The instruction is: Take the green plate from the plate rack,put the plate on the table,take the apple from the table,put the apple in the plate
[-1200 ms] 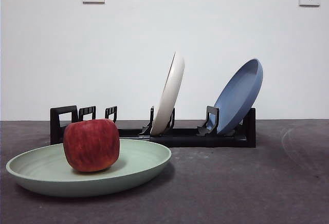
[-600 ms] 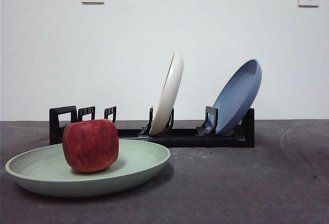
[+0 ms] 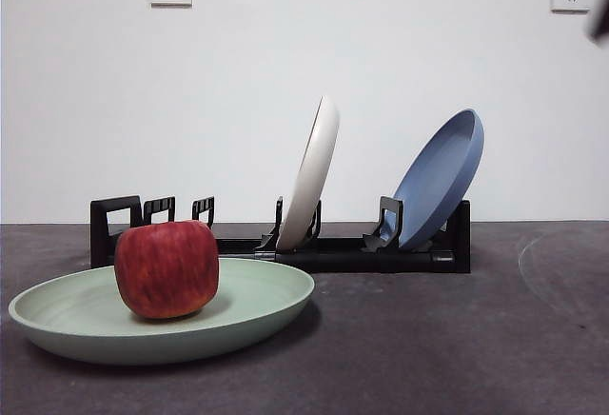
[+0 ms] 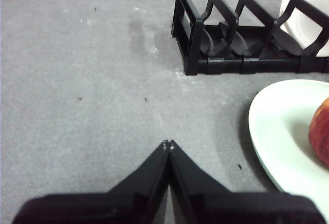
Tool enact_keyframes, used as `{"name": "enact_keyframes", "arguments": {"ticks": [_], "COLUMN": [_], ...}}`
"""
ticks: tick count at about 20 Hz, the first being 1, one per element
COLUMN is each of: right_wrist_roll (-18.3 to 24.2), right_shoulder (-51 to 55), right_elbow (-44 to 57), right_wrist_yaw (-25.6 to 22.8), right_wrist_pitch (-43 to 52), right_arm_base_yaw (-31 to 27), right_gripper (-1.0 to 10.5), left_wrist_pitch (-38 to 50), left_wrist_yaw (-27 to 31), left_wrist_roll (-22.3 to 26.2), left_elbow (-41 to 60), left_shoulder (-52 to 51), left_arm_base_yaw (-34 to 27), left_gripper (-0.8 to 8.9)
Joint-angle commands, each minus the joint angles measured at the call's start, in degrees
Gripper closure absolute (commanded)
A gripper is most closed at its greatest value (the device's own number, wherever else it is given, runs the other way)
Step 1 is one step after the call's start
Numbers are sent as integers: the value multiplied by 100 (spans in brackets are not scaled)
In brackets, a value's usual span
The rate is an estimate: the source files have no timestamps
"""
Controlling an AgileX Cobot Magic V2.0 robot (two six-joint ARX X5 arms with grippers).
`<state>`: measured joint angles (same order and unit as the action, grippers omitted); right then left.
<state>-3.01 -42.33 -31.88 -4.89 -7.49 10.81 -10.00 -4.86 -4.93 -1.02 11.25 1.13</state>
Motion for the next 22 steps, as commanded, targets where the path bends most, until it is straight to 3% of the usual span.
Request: {"name": "enact_keyframes", "arguments": {"ticks": [1,4,9,17,22], "right_wrist_roll": [0,46,155,245,323], "right_shoulder": [586,1502,3010,3965,4190], "right_elbow": [1200,2033,2859,3104,3104], "right_wrist_yaw": [96,264,295,339,385], "right_wrist_pitch": [826,1080,866,-354,-348], "right_arm_base_yaw": [-713,-1353,-1425,-1421,-1421], "right_gripper": [947,947,947,947,946], "left_wrist_pitch": [63,101,107,107,109], "left_wrist_yaw": [2,2,0,0,0], "left_wrist_roll": [72,72,72,72,72], "left_elbow": [37,37,37,37,37], "left_shoulder": [72,116,127,127,133], "left_arm_base_yaw": [-17,-17,-17,-17,-17], "left_gripper": [817,817,817,817,817]}}
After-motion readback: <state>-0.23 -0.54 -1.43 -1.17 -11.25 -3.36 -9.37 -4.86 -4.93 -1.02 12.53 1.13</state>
